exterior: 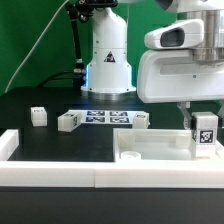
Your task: Assemble one leg
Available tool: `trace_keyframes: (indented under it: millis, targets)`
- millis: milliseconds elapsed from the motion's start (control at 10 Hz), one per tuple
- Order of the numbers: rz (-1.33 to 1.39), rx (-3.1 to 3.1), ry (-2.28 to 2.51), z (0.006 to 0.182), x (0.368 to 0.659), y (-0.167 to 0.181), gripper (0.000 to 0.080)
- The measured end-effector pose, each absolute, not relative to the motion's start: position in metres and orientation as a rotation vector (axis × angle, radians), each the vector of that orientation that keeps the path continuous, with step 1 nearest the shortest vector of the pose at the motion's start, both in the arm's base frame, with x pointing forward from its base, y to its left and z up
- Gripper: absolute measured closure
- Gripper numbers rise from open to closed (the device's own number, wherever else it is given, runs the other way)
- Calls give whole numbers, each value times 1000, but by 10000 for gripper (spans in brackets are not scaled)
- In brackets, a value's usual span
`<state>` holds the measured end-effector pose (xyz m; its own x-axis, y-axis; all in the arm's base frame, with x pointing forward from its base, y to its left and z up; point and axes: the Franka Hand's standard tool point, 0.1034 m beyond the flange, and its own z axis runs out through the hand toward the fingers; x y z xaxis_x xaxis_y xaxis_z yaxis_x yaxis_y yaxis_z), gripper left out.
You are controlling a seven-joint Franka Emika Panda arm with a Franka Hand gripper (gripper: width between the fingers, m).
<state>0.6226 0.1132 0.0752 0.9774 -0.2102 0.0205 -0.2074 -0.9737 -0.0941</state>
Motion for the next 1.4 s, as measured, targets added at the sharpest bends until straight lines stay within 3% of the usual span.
trace_keyframes:
  millis: [900,1400]
  targets:
    - [29,-2343,1883,73,617,120,508]
    - [53,-2174,2045,72,618,119,495]
